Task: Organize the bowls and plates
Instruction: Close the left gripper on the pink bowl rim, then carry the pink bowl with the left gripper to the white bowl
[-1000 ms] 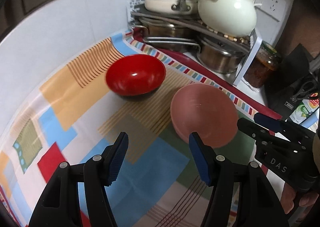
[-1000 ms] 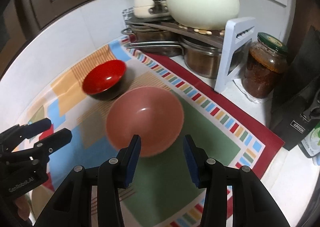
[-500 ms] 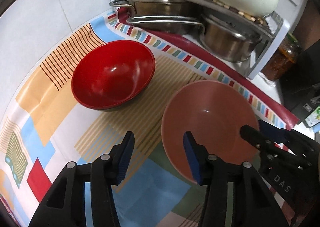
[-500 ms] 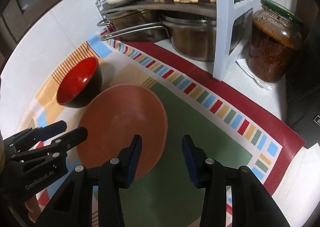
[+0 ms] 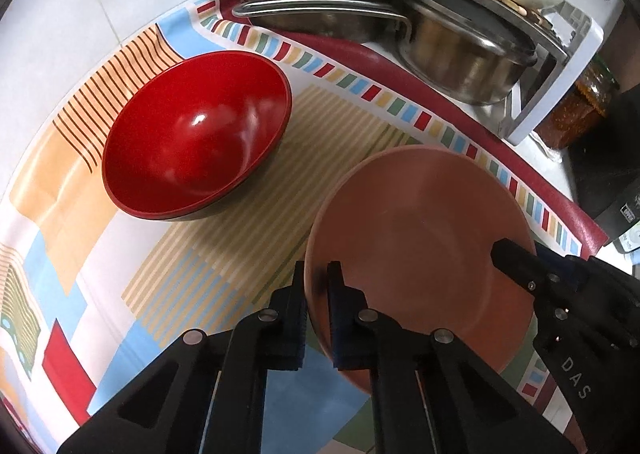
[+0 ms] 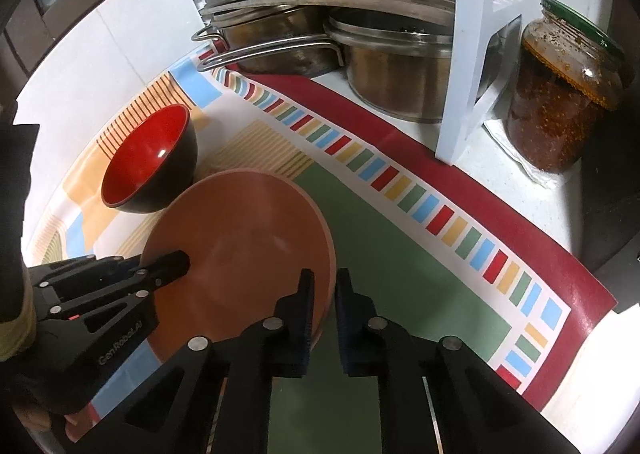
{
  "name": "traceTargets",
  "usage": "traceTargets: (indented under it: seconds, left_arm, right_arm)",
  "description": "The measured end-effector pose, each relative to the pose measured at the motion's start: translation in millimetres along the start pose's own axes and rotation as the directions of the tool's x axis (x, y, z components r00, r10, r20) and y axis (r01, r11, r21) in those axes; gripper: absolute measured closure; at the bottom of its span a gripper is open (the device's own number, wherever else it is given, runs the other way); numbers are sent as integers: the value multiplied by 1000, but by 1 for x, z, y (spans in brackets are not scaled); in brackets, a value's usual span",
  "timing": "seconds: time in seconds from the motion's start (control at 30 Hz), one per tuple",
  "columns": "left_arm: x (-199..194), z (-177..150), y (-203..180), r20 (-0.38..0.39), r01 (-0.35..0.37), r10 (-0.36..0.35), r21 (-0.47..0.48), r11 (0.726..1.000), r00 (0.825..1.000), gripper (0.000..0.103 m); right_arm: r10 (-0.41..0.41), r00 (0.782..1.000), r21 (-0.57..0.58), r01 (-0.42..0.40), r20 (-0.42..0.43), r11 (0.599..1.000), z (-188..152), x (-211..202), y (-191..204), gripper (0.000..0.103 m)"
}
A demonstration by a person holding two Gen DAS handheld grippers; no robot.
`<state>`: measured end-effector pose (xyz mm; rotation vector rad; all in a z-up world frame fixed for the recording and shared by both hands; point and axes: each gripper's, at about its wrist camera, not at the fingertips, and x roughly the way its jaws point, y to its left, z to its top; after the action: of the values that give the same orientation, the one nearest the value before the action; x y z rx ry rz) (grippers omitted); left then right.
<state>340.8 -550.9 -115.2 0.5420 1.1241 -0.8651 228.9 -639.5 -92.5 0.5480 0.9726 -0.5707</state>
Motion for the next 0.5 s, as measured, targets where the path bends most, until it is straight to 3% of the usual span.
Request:
traceTargets:
  seconds: [0.2,0.5]
  left_arm:
    - [-10,-3,3,8,-2,2,-18,1000,1000,93]
    - [-54,-26,13,61,-42,46,-66,997,997,93]
  right_arm:
    - [2,1000,5,-2,-2,1000,-1,-3,1,92]
    - [17,999,-47,-16,35,999,-8,-36,20,92]
